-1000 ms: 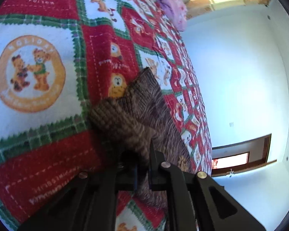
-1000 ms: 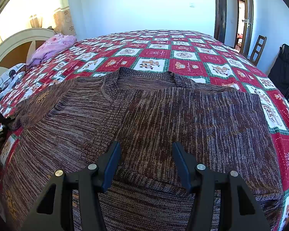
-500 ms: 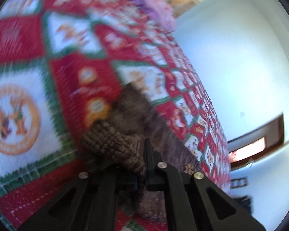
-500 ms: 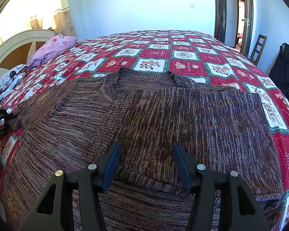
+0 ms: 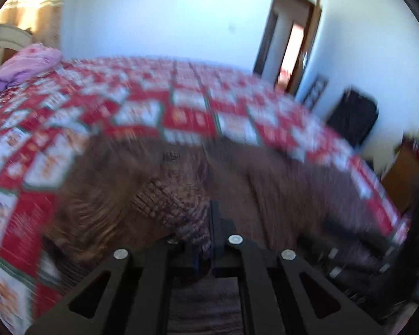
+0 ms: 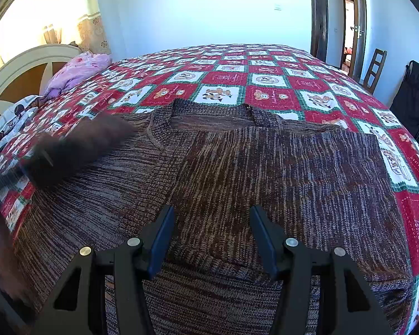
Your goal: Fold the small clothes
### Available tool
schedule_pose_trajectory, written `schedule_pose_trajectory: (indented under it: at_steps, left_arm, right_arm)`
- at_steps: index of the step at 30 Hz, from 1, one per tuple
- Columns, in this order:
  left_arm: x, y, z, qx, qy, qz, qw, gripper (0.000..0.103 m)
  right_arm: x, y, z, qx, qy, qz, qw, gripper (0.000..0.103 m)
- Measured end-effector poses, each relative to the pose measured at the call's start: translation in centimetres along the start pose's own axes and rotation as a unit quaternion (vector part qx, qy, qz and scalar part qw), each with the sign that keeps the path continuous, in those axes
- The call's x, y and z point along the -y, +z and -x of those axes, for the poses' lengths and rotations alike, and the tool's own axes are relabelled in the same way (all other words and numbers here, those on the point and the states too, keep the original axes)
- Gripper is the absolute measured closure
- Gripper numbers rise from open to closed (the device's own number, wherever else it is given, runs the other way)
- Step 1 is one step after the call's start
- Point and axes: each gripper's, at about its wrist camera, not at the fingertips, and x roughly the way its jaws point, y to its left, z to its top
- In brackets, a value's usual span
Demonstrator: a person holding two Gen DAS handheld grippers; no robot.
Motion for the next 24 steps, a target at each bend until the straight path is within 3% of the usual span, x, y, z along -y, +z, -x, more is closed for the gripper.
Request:
schedule_pose_trajectory:
  at_steps: [1,4,6,8,9,11,15,19,22,23,24]
  left_arm:
    - [0.1,-0.2,-0.2,-0.013,0.002,0.002,0.9999,0.098]
    - [-0.9,-0.1,1.3,-0.001,0.011,0.015,0.9998,0.093]
    - [-1.2,-0.1,2.0,-0.014,0.015,0.017,0.9996,0.070]
    - [-2.3,-0.7,3.2,-0.020,0.014,0.036,0.9990,0.028]
    - [-3.4,-1.5,4.6,-0.007,0.010,0.053,0.9985,0.023]
    - [-4.8,-2.6,5.5,0.010,0.014,0.079,0.9968,0.021]
    - [-8.3,-4.9,5.5,-0.003,0.040,0.133,0.9904,0.021]
    - [-9.0,-6.3,6.1,0.036,0.004,0.142,0.9892,0.018]
    - [-9.7,-6.6,6.4,0.053,-0.031,0.163,0.9847,0.012]
    - [-9.8,-6.6,6.4,0.057,-0.038,0.167,0.9836,0.012]
    - [-9.9,-6.7,6.5,0.061,-0.042,0.169,0.9829,0.012]
  right_arm:
    - [0.0,0.0,0.0,0.000,0.000,0.000,1.000,0.046]
    - [0.0,0.0,0.0,0.000,0.001,-0.001,1.000,0.046]
    - [0.0,0.0,0.0,0.001,0.002,-0.002,1.000,0.046]
    - [0.0,-0.1,0.0,0.001,0.003,-0.003,1.000,0.046]
    - [0.0,-0.1,0.0,0.001,0.003,-0.003,1.000,0.046]
    - [0.0,-0.1,0.0,0.001,0.002,-0.002,1.000,0.046]
    - [0.0,-0.1,0.0,0.000,0.000,-0.001,1.000,0.046]
    - [-0.5,-0.1,-0.1,-0.004,-0.017,0.011,1.000,0.046]
    - [-1.9,0.2,0.3,-0.005,-0.059,0.036,0.998,0.046]
    - [-2.5,0.3,1.0,0.006,-0.050,0.035,0.998,0.046]
    - [-3.4,0.5,2.0,0.024,-0.014,0.028,0.999,0.046]
